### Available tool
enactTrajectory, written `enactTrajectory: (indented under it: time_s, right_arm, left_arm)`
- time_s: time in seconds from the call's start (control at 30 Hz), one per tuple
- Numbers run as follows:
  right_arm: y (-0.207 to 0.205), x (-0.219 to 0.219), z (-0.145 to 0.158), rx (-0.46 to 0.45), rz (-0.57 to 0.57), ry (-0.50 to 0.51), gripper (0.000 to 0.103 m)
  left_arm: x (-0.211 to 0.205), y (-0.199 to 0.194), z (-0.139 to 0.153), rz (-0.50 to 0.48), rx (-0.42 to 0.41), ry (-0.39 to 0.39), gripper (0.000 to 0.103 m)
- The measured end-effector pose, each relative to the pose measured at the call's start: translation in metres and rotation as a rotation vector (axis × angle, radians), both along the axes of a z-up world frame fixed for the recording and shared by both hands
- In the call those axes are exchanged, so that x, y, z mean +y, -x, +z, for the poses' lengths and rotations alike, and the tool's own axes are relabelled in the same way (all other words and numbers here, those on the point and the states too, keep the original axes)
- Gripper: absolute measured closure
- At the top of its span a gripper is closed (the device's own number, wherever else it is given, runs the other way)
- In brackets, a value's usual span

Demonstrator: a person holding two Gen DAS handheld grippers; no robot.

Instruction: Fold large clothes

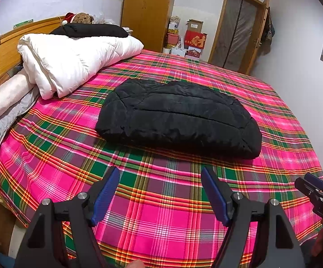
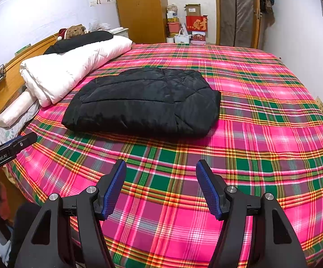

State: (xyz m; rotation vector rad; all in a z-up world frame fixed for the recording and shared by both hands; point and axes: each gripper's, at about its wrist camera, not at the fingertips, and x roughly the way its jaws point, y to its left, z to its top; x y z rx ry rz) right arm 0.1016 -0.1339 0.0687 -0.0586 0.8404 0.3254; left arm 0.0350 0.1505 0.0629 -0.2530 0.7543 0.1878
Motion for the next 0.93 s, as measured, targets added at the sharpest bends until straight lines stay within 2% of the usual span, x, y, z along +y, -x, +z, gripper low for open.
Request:
enactTrajectory:
  time_s: [0.33, 0.7, 0.93]
  right_arm:
    - [0.0, -0.001, 0.0, 0.002, -0.001, 0.0, 0.038]
    - [0.001, 0.0, -0.001, 0.002, -0.006, -0.001, 0.038]
    - [0.005, -0.001, 0.004, -0.008, -0.011, -0.009, 0.038]
  left_arm:
    - [-0.002, -0.001, -0.001, 0.004, 0.016, -0.003, 0.026]
    - [-0.011, -0.002, -0.003, -0.008, 0.041, -0.05, 0.026]
    - [-0.015, 0.003, 0.002, 0.0, 0.02, -0.067, 0.026]
